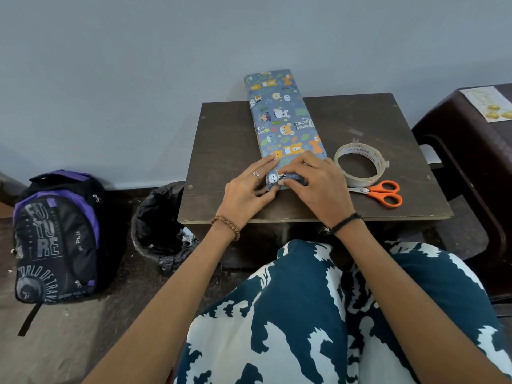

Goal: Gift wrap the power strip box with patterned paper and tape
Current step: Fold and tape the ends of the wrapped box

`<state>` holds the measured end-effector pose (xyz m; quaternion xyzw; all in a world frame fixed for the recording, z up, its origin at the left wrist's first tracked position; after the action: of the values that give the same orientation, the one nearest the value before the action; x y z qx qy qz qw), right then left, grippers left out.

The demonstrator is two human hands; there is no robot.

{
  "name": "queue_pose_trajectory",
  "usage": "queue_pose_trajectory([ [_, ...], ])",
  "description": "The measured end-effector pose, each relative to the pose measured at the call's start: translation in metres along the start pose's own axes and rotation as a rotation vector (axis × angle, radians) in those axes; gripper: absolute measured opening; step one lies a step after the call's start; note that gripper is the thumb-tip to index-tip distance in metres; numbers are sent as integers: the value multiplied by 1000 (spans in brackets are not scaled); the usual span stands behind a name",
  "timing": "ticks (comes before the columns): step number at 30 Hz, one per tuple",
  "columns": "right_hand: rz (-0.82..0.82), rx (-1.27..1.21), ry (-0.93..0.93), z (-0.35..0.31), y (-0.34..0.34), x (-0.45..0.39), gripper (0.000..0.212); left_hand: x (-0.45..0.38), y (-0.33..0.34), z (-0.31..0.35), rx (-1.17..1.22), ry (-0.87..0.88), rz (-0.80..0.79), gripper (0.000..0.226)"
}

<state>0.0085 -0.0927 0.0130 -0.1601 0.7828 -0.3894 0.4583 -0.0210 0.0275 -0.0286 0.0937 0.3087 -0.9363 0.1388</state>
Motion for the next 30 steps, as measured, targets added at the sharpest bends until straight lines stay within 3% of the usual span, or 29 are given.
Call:
queue_pose_trajectory([
  [13, 19, -212, 156, 11, 1, 1, 11, 0, 2, 0, -69, 17, 14, 49],
  [22, -5, -87, 58, 6, 1, 2, 15, 1, 1, 1, -81, 30, 22, 48],
  [26, 5, -180, 80, 10, 1, 1, 13, 1, 1, 1, -74, 29, 28, 46],
  [30, 178, -293, 170, 32, -27, 10, 16, 2, -2, 2, -61, -8, 18, 42],
])
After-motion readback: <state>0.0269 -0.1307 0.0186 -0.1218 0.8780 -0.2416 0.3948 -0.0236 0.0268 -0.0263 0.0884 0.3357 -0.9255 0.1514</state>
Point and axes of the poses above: each hand's wrist, its own x-axis away from the middle knuckle, its own y-axis out of the palm, z = x × y, the point moved 9 cm from there along -x, towards the middle knuckle, and after that the axes turned 9 degrees about -y, right-handed, at the moved point
